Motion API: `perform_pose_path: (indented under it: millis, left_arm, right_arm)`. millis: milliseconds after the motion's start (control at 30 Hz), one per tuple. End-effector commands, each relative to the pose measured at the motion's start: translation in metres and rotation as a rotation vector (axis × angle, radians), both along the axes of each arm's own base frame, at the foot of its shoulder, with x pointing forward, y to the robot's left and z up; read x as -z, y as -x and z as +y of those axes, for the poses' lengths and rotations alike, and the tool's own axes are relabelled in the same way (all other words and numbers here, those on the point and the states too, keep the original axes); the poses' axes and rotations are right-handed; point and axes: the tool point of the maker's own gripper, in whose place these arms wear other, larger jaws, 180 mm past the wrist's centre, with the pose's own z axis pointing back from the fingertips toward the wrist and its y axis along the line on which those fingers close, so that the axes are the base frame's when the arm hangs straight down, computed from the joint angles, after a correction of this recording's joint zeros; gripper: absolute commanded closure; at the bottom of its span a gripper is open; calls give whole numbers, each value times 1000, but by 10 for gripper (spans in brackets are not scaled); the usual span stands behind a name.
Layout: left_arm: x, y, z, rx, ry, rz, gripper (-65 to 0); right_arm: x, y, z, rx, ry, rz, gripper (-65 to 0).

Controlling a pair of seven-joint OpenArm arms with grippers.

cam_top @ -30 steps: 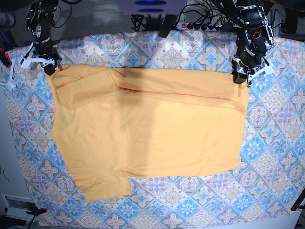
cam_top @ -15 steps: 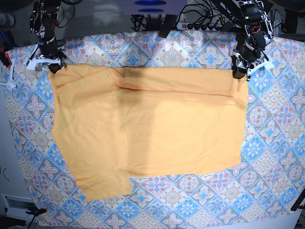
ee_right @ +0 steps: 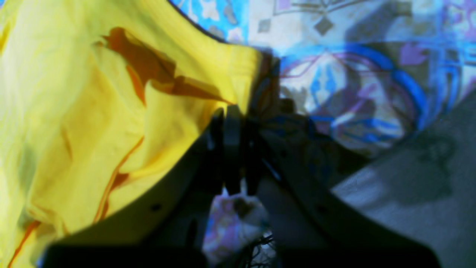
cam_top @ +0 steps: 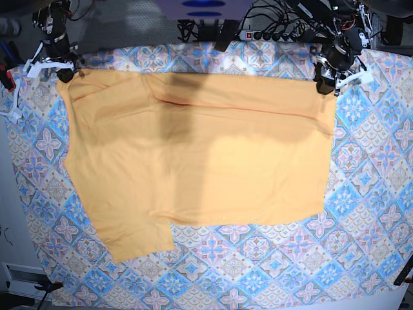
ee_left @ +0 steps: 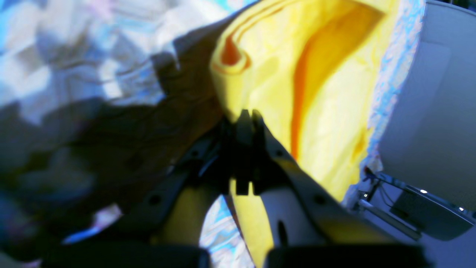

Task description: Fold the T-shirt properly

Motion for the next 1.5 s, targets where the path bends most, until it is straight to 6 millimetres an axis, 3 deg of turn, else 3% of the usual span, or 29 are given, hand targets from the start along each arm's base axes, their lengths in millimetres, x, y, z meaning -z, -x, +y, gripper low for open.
perform_pose_path:
  millis: [0, 467, 800, 1200, 1467]
  left_arm:
    - [-6, 3, 6, 5, -17, -12, 0]
    - [9, 53, 3, 5, -10, 95, 0]
    - [-2, 60, 1, 29, -29, 91, 0]
    - [1, 81, 1, 24, -21, 132, 0]
    - [1, 80, 1, 24, -21, 131, 0]
  right_arm:
    - [-10, 1, -12, 3, 31, -25, 0]
    - [-4, 28, -16, 11, 38, 32, 0]
    - [-2, 41, -17, 11, 39, 60, 0]
    - [-2, 50, -17, 7, 41, 77, 0]
    - [-2, 50, -18, 12, 45, 74, -2]
